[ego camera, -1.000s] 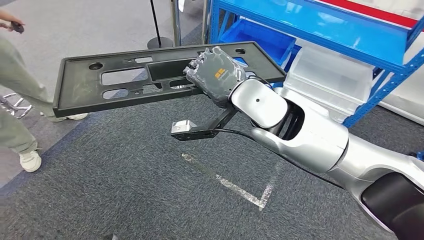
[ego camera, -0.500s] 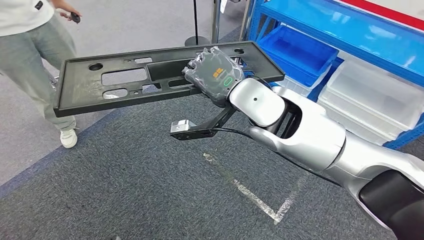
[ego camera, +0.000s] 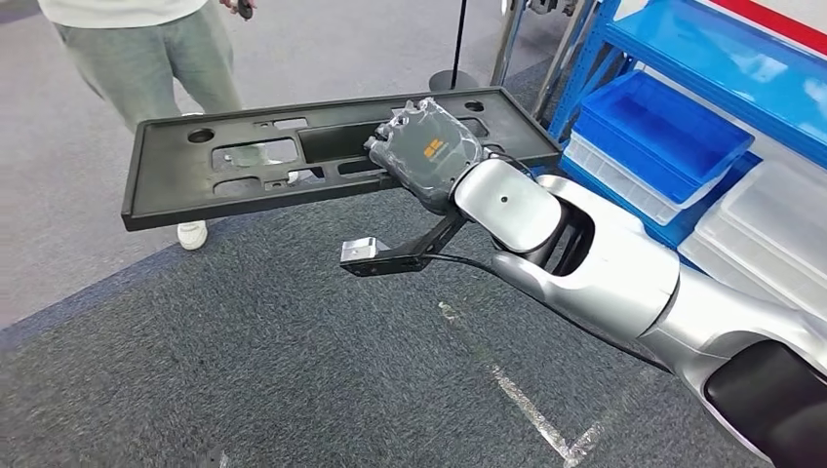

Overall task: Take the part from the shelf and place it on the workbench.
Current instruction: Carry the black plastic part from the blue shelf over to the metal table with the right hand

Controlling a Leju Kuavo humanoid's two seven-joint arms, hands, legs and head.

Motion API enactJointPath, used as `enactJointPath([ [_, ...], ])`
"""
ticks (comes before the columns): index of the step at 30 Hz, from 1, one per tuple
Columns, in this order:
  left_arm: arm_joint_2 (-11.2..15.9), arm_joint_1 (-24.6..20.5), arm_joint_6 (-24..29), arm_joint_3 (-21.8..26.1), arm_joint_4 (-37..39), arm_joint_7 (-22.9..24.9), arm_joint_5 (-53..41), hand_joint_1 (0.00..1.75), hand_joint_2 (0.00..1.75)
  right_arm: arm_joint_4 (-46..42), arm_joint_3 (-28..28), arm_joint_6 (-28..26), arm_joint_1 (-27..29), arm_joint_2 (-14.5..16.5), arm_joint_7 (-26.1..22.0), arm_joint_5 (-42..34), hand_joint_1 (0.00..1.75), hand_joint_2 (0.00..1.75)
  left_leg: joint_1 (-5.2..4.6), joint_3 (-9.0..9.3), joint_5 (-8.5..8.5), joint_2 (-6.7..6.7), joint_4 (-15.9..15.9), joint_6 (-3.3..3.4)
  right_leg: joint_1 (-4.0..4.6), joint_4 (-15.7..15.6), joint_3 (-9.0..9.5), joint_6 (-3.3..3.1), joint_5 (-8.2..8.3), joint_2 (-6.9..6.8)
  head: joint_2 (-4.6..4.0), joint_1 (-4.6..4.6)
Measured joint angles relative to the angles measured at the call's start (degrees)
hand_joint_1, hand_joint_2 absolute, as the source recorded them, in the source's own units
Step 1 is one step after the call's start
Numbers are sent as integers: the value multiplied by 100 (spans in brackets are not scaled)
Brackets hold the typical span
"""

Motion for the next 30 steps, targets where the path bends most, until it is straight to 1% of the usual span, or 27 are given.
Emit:
enactJointPath([
  [2, -6, 5, -5, 0, 0, -1, 0, 0, 175, 4, 0, -3, -12, -3, -3, 2, 175, 175, 13, -10, 42, -138, -26, -34, 28, -752, 320, -129, 349, 305, 0, -5],
  [3, -8, 6, -9, 0, 0, -2, 0, 0, 175, 5, 0, -4, -19, -4, -5, 3, 175, 175, 34, -21, 73, -194, -54, -69, 41, -964, 404, -167, 429, 416, 0, -3],
  [4, -9, 6, -11, 0, 0, -3, 0, 0, 175, 6, 1, -5, -25, -4, -7, 4, 175, 175, 59, -31, 111, -256, -94, -116, 53, -1048, 429, -189, 446, 464, 0, 1],
  [5, -5, 4, -12, 0, 0, -3, 0, 0, 175, 7, 1, -5, -30, -4, -9, 4, 175, 175, 73, -34, 159, -332, -149, -171, 70, -1096, 439, -198, 484, 396, 1, 8],
  [6, -5, 7, -13, 0, 1, -4, 0, 0, 175, 8, 1, -5, -33, -3, -10, 6, 175, 175, 78, -28, 206, -356, -218, -208, 57, -1172, 471, -203, 527, 309, 1, 11],
  [7, -4, 11, -14, 0, 1, -4, 0, 0, 175, 12, 1, -4, -34, 2, -11, 9, 175, 175, 64, -28, 219, -281, -258, -230, 47, -1270, 512, -204, 581, 221, 1, 7],
  [8, -3, 17, -14, 0, 2, -3, 0, 0, 175, 16, 1, -4, -42, 8, -12, 12, 175, 175, 44, -70, 151, -115, -191, -238, 32, -1366, 547, -204, 637, 129, 1, -3],
  [9, -3, 19, -14, 0, 3, -2, -1, 0, 175, 20, 1, -4, -50, 14, -14, 15, 175, 175, 27, -160, 7, 104, 8, -238, 19, -1434, 571, -199, 679, 40, 0, -17],
  [10, -3, 19, -14, 0, 4, 0, -3, 0, 175, 25, 1, -3, -55, 19, -15, 18, 175, 175, 17, -298, -195, 307, 338, -245, 32, -1455, 572, -197, 697, -43, 0, -24],
  [11, -4, 14, -14, 0, 4, 2, -5, 0, 175, 30, 2, -2, -55, 19, -19, 19, 175, 175, 16, -447, -393, 426, 717, -260, 41, -1449, 558, -202, 703, -129, 0, -31],
  [12, -4, 7, -14, 0, 4, 2, -7, 0, 175, 37, 3, -1, -44, 19, -26, 19, 175, 175, 14, -543, -511, 479, 1004, -276, 52, -1428, 539, -200, 702, -222, 0, -34],
  [13, -3, 0, -14, -1, 4, 1, -9, 0, 175, 45, 8, 1, -33, 19, -33, 19, 175, 175, 11, -547, -538, 503, 1114, -285, 62, -1403, 512, -197, 698, -312, 0, -33],
  [14, -1, -4, -14, -1, 4, 1, -9, 0, 175, 51, 14, 1, -25, 19, -43, 19, 175, 175, 7, -431, -474, 517, 998, -288, 71, -1372, 482, -192, 691, -396, 0, -34],
  [15, 3, -3, -14, -2, 4, 1, -10, 0, 175, 55, 20, -1, -22, 19, -50, 19, 175, 175, -2, -203, -357, 563, 688, -281, 78, -1334, 451, -181, 678, -474, 0, -35],
  [17, 12, 2, -14, -2, 4, -2, -15, 0, 175, 60, 25, -3, -24, 20, -58, 19, 175, 175, -53, 221, -223, 774, 29, -204, 105, -1264, 409, -144, 644, -599, 1, -28],
  [18, 15, 2, -14, -2, 4, -5, -17, 0, 175, 62, 25, -5, -27, 20, -60, 20, 175, 175, -81, 330, -201, 842, -153, -153, 119, -1244, 399, -118, 630, -651, 1, -26],
  [19, 16, -1, -15, -2, 4, -7, -21, 0, 175, 66, 25, -6, -29, 20, -61, 21, 175, 175, -103, 343, -207, 861, -209, -102, 135, -1234, 395, -96, 624, -703, 1, -19],
  [21, 16, -8, -2, -2, 5, 22, -52, 0, 175, 72, 25, -4, -29, 20, -58, 23, 175, 175, -107, 321, -157, 727, -224, -43, 147, -1233, 397, -59, 618, -812, 0, -15],
  [22, 14, -8, 23, -2, 6, 75, -88, 0, 175, 74, 25, 1, -27, 19, -46, 24, 175, 175, -92, 321, -137, 667, -246, -14, 139, -1221, 395, -37, 594, -815, 0, -10],
  [23, 9, -5, 58, -2, 7, 145, -131, 0, 175, 78, 25, 6, -26, 17, -30, 26, 175, 175, -76, 326, -119, 609, -268, 14, 121, -1161, 376, -13, 524, -727, 0, -11],
  [24, 5, -2, 104, -2, 7, 222, -179, 0, 175, 80, 25, 11, -27, 14, -11, 28, 175, 175, -57, 335, -100, 559, -290, 41, 102, -992, 309, 11, 393, -577, 0, -7],
  [25, 0, 1, 154, -2, 8, 301, -223, 0, 175, 82, 25, 20, -24, 7, 9, 31, 175, 175, -45, 338, -87, 502, -305, 61, 76, -691, 182, 36, 204, -391, 0, -6],
  [26, -6, 3, 200, -3, 8, 360, -258, 0, 175, 84, 25, 32, -15, -4, 25, 33, 175, 175, -43, 331, -79, 445, -306, 72, 60, -289, 8, 54, 2, -232, 0, -6],
  [27, -9, 2, 236, -3, 9, 410, -287, 0, 175, 85, 25, 49, 5, -20, 38, 34, 175, 175, -43, 324, -75, 381, -303, 78, 47, 112, -176, 67, -156, -148, 0, -6],
  [28, -10, -2, 250, -4, 9, 453, -307, 0, 175, 85, 25, 72, 34, -42, 51, 35, 175, 175, -43, 317, -72, 306, -299, 79, 35, 385, -306, 77, -222, -109, 0, -7],
  [29, -3, -4, 239, -6, 9, 491, -322, 0, 175, 85, 25, 94, 65, -64, 63, 37, 175, 175, -41, 313, -68, 227, -292, 76, 24, 444, -340, 80, -174, -96, 0, -8],
  [30, 16, -5, 204, -7, 10, 524, -333, 0, 175, 84, 25, 111, 88, -85, 73, 41, 175, 175, -37, 311, -63, 143, -285, 70, 9, 264, -261, 77, -22, -84, 0, -6],
])
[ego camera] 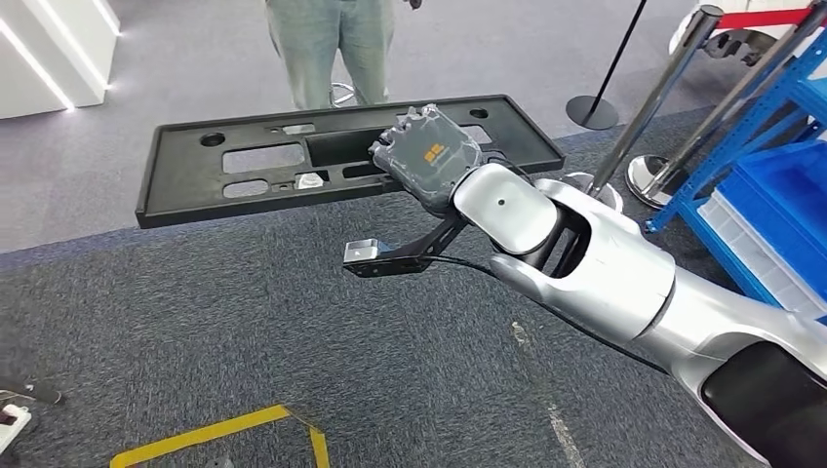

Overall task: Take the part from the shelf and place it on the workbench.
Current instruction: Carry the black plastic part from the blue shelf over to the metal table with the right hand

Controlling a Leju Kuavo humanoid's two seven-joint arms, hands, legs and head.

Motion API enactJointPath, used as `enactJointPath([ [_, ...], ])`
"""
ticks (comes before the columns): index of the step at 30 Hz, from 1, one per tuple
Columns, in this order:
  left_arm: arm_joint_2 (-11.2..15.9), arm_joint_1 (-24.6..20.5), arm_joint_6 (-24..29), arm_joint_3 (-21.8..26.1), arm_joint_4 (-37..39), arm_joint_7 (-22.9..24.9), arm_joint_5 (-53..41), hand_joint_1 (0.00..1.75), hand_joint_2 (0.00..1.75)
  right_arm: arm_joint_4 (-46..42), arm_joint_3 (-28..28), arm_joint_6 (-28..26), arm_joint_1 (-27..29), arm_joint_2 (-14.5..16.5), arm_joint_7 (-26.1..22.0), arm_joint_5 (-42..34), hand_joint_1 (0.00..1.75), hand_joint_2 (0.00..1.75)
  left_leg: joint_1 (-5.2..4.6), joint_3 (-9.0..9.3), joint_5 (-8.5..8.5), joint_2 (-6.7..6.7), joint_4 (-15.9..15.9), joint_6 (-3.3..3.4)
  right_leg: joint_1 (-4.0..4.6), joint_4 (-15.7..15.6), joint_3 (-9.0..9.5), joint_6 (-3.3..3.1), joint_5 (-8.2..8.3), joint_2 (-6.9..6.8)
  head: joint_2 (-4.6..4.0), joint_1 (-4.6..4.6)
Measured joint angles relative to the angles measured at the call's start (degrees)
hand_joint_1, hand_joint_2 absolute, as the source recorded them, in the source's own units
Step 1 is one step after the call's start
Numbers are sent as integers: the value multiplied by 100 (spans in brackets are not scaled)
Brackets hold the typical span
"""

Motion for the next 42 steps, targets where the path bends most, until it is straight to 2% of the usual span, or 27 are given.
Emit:
enactJointPath([
  [2, 50, 0, -106, -2, 2, 52, -11, 0, 175, -10, 0, 22, 19, -46, 22, 14, 175, 175, 14, -10, 15, -164, 11, -32, -42, -767, 359, -17, 393, 174, 0, -2],
  [4, 103, -8, -187, -2, 4, 82, -15, 0, 175, -30, 0, 32, 21, -91, 38, 26, 175, 175, 31, -58, 53, -302, 14, -102, -67, -1336, 617, -29, 584, 405, 1, -6],
  [5, 126, -10, -206, -2, 5, 90, -15, 0, 175, -38, 0, 34, 25, -108, 40, 28, 175, 175, 42, -88, 79, -362, 1, -147, -59, -1419, 650, -34, 584, 464, 1, -8],
  [7, 161, 2, -219, -4, 9, 96, -15, 0, 175, -49, 0, 37, 37, -120, 40, 29, 175, 175, 59, -126, 131, -464, -38, -230, -43, -1440, 649, -64, 608, 369, 0, -7],
  [8, 179, 12, -218, -10, 13, 97, -15, 0, 175, -54, 0, 38, 40, -120, 40, 29, 175, 175, 51, -148, 120, -405, -27, -258, -46, -1460, 654, -95, 628, 300, 0, -10],
  [9, 192, 16, -217, -19, 15, 97, -15, 0, 175, -62, 0, 39, 39, -122, 41, 30, 175, 175, 30, -201, 48, -257, 71, -277, -52, -1483, 659, -132, 649, 228, 0, -27],
  [11, 211, 2, -207, -37, 19, 96, -15, 0, 175, -81, 0, 40, 36, -131, 42, 33, 175, 175, -10, -446, -291, 150, 633, -290, -28, -1511, 659, -191, 676, 68, 0, -58],
  [12, 213, -8, -201, -44, 19, 95, -15, 0, 175, -88, 0, 42, 40, -137, 42, 34, 175, 175, -19, -608, -493, 274, 1033, -289, -3, -1509, 650, -206, 678, -9, 0, -73],
  [14, 214, -16, -194, -60, 19, 94, -15, 0, 175, -90, 0, 49, 56, -146, 42, 38, 175, 175, -26, -798, -698, 345, 1570, -266, 47, -1503, 626, -223, 678, -171, 0, -74],
  [15, 214, -16, -193, -69, 19, 93, -15, 0, 175, -91, 0, 54, 63, -148, 42, 39, 175, 175, -35, -751, -661, 355, 1556, -242, 67, -1500, 616, -229, 678, -248, 0, -75],
  [16, 214, -15, -193, -76, 19, 93, -15, 0, 175, -91, 0, 58, 67, -149, 42, 40, 175, 175, -53, -585, -533, 381, 1316, -208, 84, -1497, 611, -236, 675, -322, 0, -74],
  [19, 224, -29, -193, -88, 19, 93, -15, 0, 175, -93, 0, 60, 63, -162, 44, 45, 175, 175, -194, 59, -202, 718, 235, -64, 133, -1483, 612, -240, 644, -531, 0, -72],
  [20, 230, -37, -193, -97, 19, 93, -15, 0, 175, -93, 0, 60, 63, -171, 45, 46, 175, 175, -239, 144, -196, 793, 63, -26, 147, -1478, 608, -232, 635, -598, 0, -69],
  [22, 240, -43, -193, -121, 19, 93, -15, 0, 175, -92, 0, 59, 70, -186, 44, 54, 175, 175, -263, 162, -207, 717, -23, 20, 162, -1478, 606, -214, 626, -740, 0, -67],
  [23, 244, -37, -193, -129, 19, 93, -15, 0, 175, -92, 0, 58, 73, -189, 43, 58, 175, 175, -244, 168, -189, 649, -53, 36, 155, -1456, 599, -195, 595, -728, 0, -66],
  [25, 244, -30, -195, -135, 19, 96, -15, 0, 175, -93, 0, 57, 67, -197, 42, 67, 175, 175, -191, 200, -145, 529, -124, 70, 115, -1183, 475, -142, 408, -447, 1, -58],
  [27, 243, -39, -196, -136, 19, 98, -14, 0, 175, -93, 0, 58, 73, -224, 40, 72, 175, 175, -154, 206, -121, 400, -145, 90, 68, -493, 135, -87, 98, -105, 0, -44],
  [28, 243, -47, -197, -137, 19, 97, -13, 0, 175, -92, 0, 59, 91, -239, 39, 74, 175, 175, -143, 201, -117, 322, -139, 98, 47, -132, -55, -66, -8, -45, 0, -38],
  [29, 243, -54, -197, -137, 19, 97, -13, 0, 175, -91, 0, 61, 116, -252, 38, 74, 175, 175, -132, 197, -119, 231, -129, 94, 23, 85, -186, -45, -20, -24, 0, -39],
  [30, 243, -57, -198, -137, 19, 97, -12, 0, 175, -91, 0, 62, 139, -258, 37, 75, 175, 175, -119, 196, -126, 138, -112, 85, -3, 98, -225, -25, 75, -16, 0, -39],
  [32, 243, -54, -198, -137, 19, 97, -11, 0, 175, -91, 0, 63, 155, -269, 35, 75, 175, 175, -84, 192, -161, -46, -55, 37, -73, -474, -21, 16, 500, 98, 0, -37],
  [34, 246, -51, -196, -137, 19, 99, -9, 0, 175, -91, 0, 63, 143, -281, 35, 78, 175, 175, -57, 140, -198, -197, 24, -31, -138, -1088, 247, 45, 749, 371, 0, -38],
  [35, 250, -52, -195, -137, 20, 100, -9, 0, 175, -92, 0, 63, 145, -286, 34, 79, 175, 175, -40, 96, -197, -265, 53, -72, -146, -1237, 313, 48, 764, 467, 1, -45],
  [36, 252, -50, -194, -138, 20, 102, -8, 0, 175, -92, 0, 63, 150, -287, 33, 79, 175, 175, -24, 56, -183, -335, 64, -109, -133, -1266, 338, 39, 729, 477, 1, -43],
  [38, 255, -25, -193, -139, 21, 106, -4, 0, 175, -93, 0, 64, 154, -283, 31, 79, 175, 175, 9, -5, -159, -440, 63, -182, -117, -1312, 359, -11, 734, 345, 1, -35],
  [40, 248, -1, -201, -140, 22, 109, 0, 0, 175, -97, 0, 64, 141, -274, 33, 79, 175, 175, -12, -110, -290, -205, 262, -227, -117, -1370, 398, -89, 760, 197, 1, -64],
  [42, 240, -19, -208, -142, 23, 110, 1, 0, 175, -101, 0, 64, 132, -267, 33, 79, 175, 175, -39, -392, -612, 185, 893, -251, -77, -1406, 423, -147, 775, 40, 0, -115],
])
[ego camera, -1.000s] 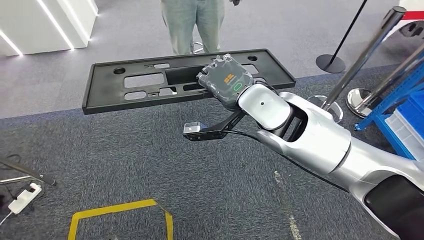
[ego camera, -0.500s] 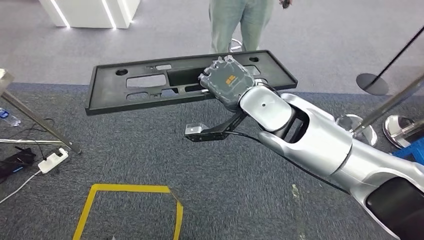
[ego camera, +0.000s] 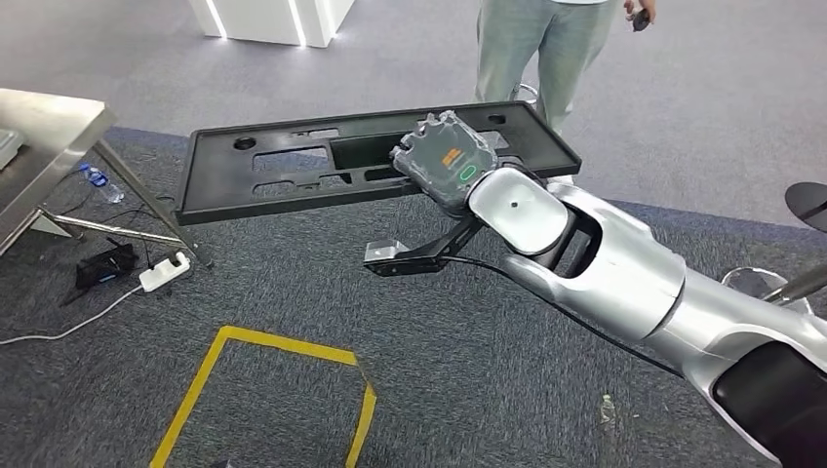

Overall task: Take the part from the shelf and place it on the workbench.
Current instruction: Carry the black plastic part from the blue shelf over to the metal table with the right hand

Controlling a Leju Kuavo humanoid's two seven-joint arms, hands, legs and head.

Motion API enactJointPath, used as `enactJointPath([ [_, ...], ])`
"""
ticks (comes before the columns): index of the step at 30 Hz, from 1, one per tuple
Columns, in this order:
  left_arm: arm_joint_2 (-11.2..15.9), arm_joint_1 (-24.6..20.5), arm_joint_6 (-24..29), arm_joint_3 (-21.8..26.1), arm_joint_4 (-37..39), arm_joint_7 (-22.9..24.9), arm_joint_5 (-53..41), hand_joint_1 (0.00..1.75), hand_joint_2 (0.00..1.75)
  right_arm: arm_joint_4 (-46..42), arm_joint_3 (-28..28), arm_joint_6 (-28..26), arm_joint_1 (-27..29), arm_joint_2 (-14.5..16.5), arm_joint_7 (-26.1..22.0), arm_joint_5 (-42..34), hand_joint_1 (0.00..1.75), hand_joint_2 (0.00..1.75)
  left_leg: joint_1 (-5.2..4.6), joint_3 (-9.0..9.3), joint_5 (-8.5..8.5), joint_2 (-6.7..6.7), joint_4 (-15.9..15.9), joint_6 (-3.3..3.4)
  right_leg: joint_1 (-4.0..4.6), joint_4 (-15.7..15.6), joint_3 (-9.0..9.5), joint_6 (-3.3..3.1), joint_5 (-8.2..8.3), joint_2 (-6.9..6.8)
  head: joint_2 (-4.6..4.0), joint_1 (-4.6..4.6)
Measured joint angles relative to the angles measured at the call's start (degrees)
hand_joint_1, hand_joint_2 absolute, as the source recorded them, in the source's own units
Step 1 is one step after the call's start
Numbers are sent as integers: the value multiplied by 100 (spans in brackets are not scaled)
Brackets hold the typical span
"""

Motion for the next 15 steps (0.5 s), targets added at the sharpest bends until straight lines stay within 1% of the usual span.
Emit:
enactJointPath([
  [1, -1, -13, 1, 0, 0, 0, 0, 0, 175, 0, 0, 2, 3, 0, -1, 0, 175, 175, 1, -166, -148, 98, 366, -3, 28, -5, 1, -16, 1, -84, 0, -9],
  [2, -2, -21, 1, -1, 0, 0, 0, 0, 175, 1, 0, 3, 9, 0, -1, 0, 175, 175, 0, -283, -231, 142, 633, 3, 51, -4, 0, -25, -2, -164, 0, -8],
  [3, -2, -21, 0, -1, 0, 1, 0, 0, 175, 2, 0, 4, 13, 0, -3, 0, 175, 175, -7, -296, -214, 158, 698, 22, 72, -3, 0, -31, -5, -241, 0, -11],
  [4, -2, -15, 0, -2, 0, 1, 0, 0, 175, 2, 0, 5, 15, 0, -4, 0, 175, 175, -22, -195, -106, 171, 548, 51, 88, -2, 3, -37, -9, -312, 0, -10],
  [5, -2, -10, -1, -2, 0, 2, 0, 0, 175, 1, 0, 5, 11, 0, -5, 0, 175, 175, -48, 0, 58, 204, 223, 90, 101, -1, 10, -43, -13, -378, 0, -11],
  [6, 1, -8, -1, -2, 0, 2, 0, 0, 175, 1, 0, 5, 4, 0, -5, 0, 175, 175, -94, 231, 207, 307, -193, 139, 110, -2, 19, -48, -18, -444, 0, -13],
  [7, 5, -11, -1, -2, 0, 2, 0, 0, 175, 0, 0, 5, -3, 0, -5, 1, 175, 175, -156, 432, 299, 468, -543, 192, 123, -8, 28, -49, -21, -506, 0, -10],
  [8, 11, -17, -1, -2, 0, 2, 0, 0, 175, 0, 0, 5, -9, -1, -5, 1, 175, 175, -217, 566, 349, 607, -793, 235, 131, -16, 32, -45, -22, -561, 0, -18],
  [9, 18, -25, 0, -2, 0, 1, 0, 0, 175, 1, 0, 5, -11, -2, -5, 1, 175, 175, -268, 623, 354, 694, -921, 273, 139, -25, 37, -36, -19, -627, 0, -27],
  [10, 24, -29, 0, -2, 0, 1, 0, 0, 175, 1, 0, 5, -11, -1, -8, 2, 175, 175, -298, 635, 363, 696, -953, 300, 146, -39, 42, -24, -13, -694, 0, -36],
  [11, 26, -29, 0, -2, 0, 0, 0, 0, 175, 1, 0, 5, -10, 1, -11, 2, 175, 175, -306, 633, 390, 621, -981, 320, 148, -54, 54, -11, -9, -761, 0, -47],
  [12, 26, -24, 0, -2, 0, 0, 1, 0, 175, 1, 0, 4, -10, 8, -14, 2, 175, 175, -280, 648, 423, 545, -1019, 339, 146, -57, 57, 11, -25, -787, 0, -47],
  [13, 22, -17, 0, -3, 0, -2, 5, 0, 175, 2, 0, 4, -14, 14, -17, 3, 175, 175, -252, 672, 458, 480, -1069, 355, 135, -19, 48, 36, -69, -695, 0, -47],
  [14, 18, -13, 0, -3, 0, -4, 10, 0, 175, 4, 0, 3, -25, 20, -21, 3, 175, 175, -218, 693, 494, 421, -1116, 373, 123, 119, -7, 60, -170, -537, 0, -41],
  [15, 14, -15, 0, -4, 0, -7, 16, 0, 175, 7, 0, 3, -34, 23, -26, 4, 175, 175, -181, 708, 523, 358, -1151, 386, 107, 373, -118, 84, -320, -339, 1, -29],
])
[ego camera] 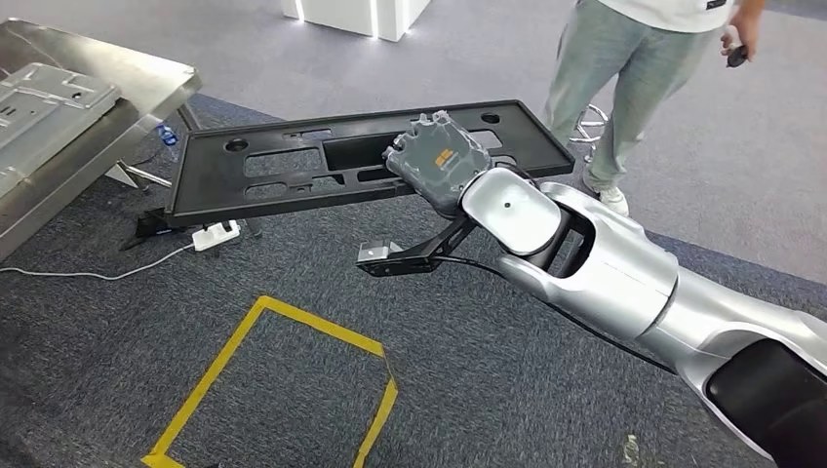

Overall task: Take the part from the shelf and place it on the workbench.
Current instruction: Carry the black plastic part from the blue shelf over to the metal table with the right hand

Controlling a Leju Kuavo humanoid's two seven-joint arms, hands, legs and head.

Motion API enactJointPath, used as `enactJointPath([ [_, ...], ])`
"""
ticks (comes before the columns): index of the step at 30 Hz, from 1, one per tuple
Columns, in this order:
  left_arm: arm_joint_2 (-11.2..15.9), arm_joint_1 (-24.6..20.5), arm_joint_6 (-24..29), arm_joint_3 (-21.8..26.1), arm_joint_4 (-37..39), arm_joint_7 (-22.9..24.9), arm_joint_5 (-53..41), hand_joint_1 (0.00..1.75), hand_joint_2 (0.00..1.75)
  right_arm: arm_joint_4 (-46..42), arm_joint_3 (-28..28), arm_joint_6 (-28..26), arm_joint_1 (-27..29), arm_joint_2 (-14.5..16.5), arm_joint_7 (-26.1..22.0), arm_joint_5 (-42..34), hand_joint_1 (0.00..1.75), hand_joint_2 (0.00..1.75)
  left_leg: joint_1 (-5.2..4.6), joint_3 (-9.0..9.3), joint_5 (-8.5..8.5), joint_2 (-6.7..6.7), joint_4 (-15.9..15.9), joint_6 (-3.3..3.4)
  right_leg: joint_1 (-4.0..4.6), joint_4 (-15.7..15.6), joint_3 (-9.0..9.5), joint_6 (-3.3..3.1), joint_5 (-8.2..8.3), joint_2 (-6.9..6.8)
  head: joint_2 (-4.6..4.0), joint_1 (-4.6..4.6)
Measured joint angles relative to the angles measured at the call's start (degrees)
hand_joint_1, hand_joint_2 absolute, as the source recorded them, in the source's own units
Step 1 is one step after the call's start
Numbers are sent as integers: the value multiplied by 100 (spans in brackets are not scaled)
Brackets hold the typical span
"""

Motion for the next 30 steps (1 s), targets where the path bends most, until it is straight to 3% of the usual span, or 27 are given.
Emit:
enactJointPath([
  [1, -2, -9, 2, 0, 0, -2, 5, 0, 175, 6, 0, 0, -4, 1, -4, 1, 175, 175, 13, -8, 13, -69, -5, 13, -14, 372, -159, 19, -178, 172, 0, 10],
  [2, -3, -19, 4, 0, 0, -2, 6, 0, 175, 13, 0, -1, -2, 1, -8, 2, 175, 175, 26, -20, 19, -144, 2, 22, -23, 773, -344, 36, -344, 252, 0, 19],
  [4, -5, -31, 9, 0, 0, -2, 6, 0, 175, 33, 0, -5, 21, 1, -12, 2, 175, 175, 49, -42, 18, -320, 39, 19, -52, 1238, -567, 72, -446, 287, -1, 23],
  [6, -7, -28, 12, 0, 0, -2, 6, 0, 175, 48, 0, -14, 29, 2, -15, 2, 175, 175, 80, -64, -3, -495, 105, -12, -94, 904, -407, 104, -167, 305, 0, 23],
  [8, -8, -25, 22, 0, 0, -2, 6, 0, 175, 61, 0, -23, 12, 4, -15, 3, 175, 175, 117, -116, -51, -661, 218, -95, -152, 149, -37, 144, 132, 499, 0, 27],
  [10, -3, -27, 35, 1, 0, 3, 4, 0, 175, 77, 0, -34, -7, 6, -13, 3, 175, 175, 144, -216, -72, -789, 323, -186, -173, -242, 154, 140, 198, 698, 1, 22],
  [11, -1, -20, 40, 1, 0, 6, 3, 0, 175, 83, 0, -38, -11, 7, -12, 3, 175, 175, 154, -262, -60, -848, 335, -220, -158, -249, 158, 117, 179, 718, 1, 20],
  [13, -3, 17, 46, 0, 1, 17, 2, 0, 175, 92, 0, -40, -10, 13, -8, 5, 175, 175, 178, -310, -42, -902, 330, -273, -149, -253, 148, 39, 198, 603, 0, 16],
  [15, -13, 36, 52, -1, 1, 29, 0, 0, 175, 98, 0, -40, -26, 30, -4, 9, 175, 175, 162, -423, -179, -677, 536, -322, -157, -292, 157, -40, 228, 485, 0, -21],
  [17, -21, 11, 58, -1, 0, 36, -1, 0, 175, 99, 0, -40, -44, 44, -6, 13, 175, 175, 147, -703, -503, -342, 1152, -360, -131, -318, 161, -85, 242, 360, -1, -66],
  [19, -22, -7, 60, -1, 0, 40, -1, 0, 175, 109, 0, -35, -46, 46, -7, 14, 175, 175, 149, -977, -724, -217, 1758, -361, -90, -322, 161, -109, 234, 212, -1, -77],
  [20, -23, -6, 59, -2, 0, 42, -1, 0, 175, 115, 0, -33, -43, 46, -7, 13, 175, 175, 144, -1000, -703, -200, 1826, -343, -73, -322, 164, -120, 227, 138, -1, -78],
  [22, -26, 4, 58, -3, 0, 43, -1, 0, 175, 121, 0, -31, -46, 51, -8, 14, 175, 175, 106, -713, -394, -140, 1320, -265, -38, -322, 191, -135, 205, 1, -1, -79],
  [24, -19, 1, 59, -3, 1, 44, -2, 0, 175, 121, 0, -31, -59, 55, -8, 15, 175, 175, -9, -298, -144, 137, 570, -138, -12, -344, 234, -137, 182, -132, -1, -75],
  [26, -5, -16, 56, -4, 2, 45, -4, 0, 175, 125, 0, -31, -67, 53, -7, 15, 175, 175, -115, -135, -109, 317, 245, -39, 1, -374, 256, -115, 177, -271, 0, -82],
  [28, 1, -18, 53, -8, 2, 57, -12, 0, 175, 130, 0, -32, -68, 54, -14, 24, 175, 175, -120, -111, -70, 203, 165, 0, 18, -398, 277, -75, 164, -401, 1, -90],
  [29, -2, -7, 54, -10, 2, 66, -16, 0, 175, 133, 0, -33, -68, 55, -18, 31, 175, 175, -98, -80, -41, 138, 110, 4, 16, -376, 283, -54, 131, -366, 0, -85],
  [30, -6, 0, 54, -12, 2, 76, -20, 0, 175, 134, 0, -34, -80, 55, -21, 39, 175, 175, -66, -47, -10, 76, 54, 13, 13, -269, 246, -35, 54, -245, 1, -80],
])
